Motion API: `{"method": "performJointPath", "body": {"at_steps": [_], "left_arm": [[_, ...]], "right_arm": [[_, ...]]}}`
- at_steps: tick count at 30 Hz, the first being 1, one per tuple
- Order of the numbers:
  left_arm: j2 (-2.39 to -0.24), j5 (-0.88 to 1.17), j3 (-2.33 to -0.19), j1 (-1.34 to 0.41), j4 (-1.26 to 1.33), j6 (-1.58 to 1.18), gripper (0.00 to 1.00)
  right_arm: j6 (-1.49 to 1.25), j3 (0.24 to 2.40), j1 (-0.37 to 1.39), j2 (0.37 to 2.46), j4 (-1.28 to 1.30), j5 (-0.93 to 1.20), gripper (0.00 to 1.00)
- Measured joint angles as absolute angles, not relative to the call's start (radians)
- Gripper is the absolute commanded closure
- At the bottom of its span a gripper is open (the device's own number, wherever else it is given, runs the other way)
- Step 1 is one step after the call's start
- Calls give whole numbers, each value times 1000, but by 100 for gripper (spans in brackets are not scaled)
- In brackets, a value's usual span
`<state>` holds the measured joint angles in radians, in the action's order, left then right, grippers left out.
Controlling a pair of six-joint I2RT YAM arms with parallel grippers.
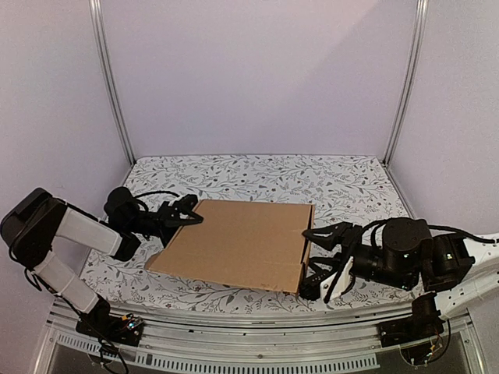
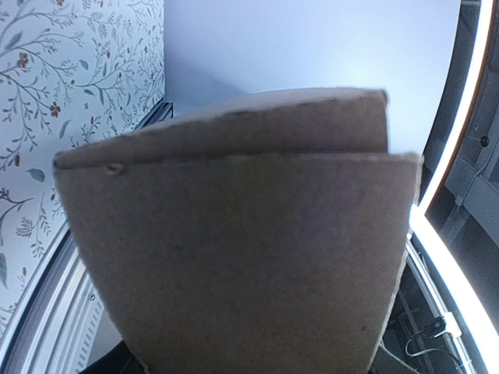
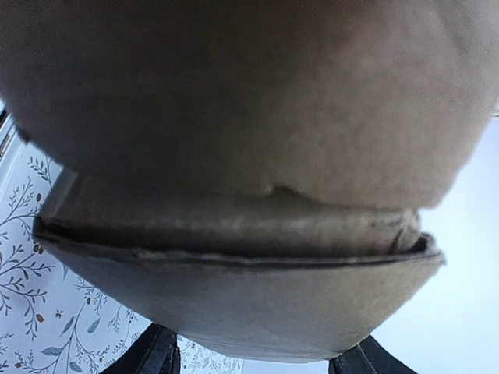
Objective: Fold the paper box
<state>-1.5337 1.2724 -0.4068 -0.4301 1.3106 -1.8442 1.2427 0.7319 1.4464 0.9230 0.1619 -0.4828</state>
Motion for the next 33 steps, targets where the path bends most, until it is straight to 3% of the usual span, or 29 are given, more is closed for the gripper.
{"method": "performJointPath", "body": {"at_steps": [8, 9, 10, 11, 33], "left_arm": [[-1534, 1245, -407, -439, 1304, -1847, 30], [-1534, 1244, -407, -440, 1304, -1846, 24], [-1534, 1243, -407, -440, 1304, -1843, 4], [-1534, 1240, -407, -439, 1306, -1836, 1], [-1452, 1086, -369, -409, 1265, -1635, 0]], "right_arm": [[1142, 711, 1446, 893, 171, -485, 61], [1134, 711, 1446, 892, 172, -485, 61], [1128, 711, 1446, 891, 173, -485, 61], [1117, 711, 1446, 891, 175, -485, 61], [924, 711, 1446, 833, 294, -531, 60]]}}
